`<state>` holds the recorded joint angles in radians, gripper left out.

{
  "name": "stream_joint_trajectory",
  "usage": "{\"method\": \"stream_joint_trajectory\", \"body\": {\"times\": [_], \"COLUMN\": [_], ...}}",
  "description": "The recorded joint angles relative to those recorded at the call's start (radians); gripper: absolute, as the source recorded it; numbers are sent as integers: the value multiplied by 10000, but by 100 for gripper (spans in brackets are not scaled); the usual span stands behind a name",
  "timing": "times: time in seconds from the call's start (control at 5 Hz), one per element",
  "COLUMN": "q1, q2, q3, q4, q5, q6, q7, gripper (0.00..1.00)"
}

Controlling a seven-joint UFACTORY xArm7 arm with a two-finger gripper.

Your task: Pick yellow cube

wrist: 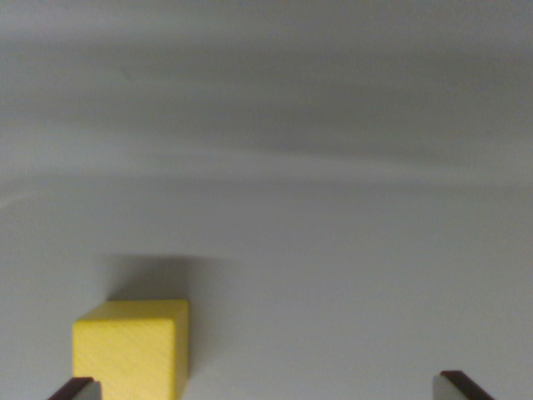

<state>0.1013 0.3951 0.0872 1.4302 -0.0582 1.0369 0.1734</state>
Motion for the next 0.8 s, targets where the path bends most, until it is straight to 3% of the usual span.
{"method": "stream_joint_trajectory", "body": {"times": [0.2, 0.4, 0.6, 0.8], "q1": [126, 126, 242, 242], "q2": [383, 383, 740, 740], "q3": [99, 99, 192, 192], "q4": [-141, -141, -273, -273], "q5": [-41, -41, -80, -80], "q6": [-429, -429, -828, -828], "q7": [181, 181, 349, 349], "gripper": [0, 0, 0, 0]}}
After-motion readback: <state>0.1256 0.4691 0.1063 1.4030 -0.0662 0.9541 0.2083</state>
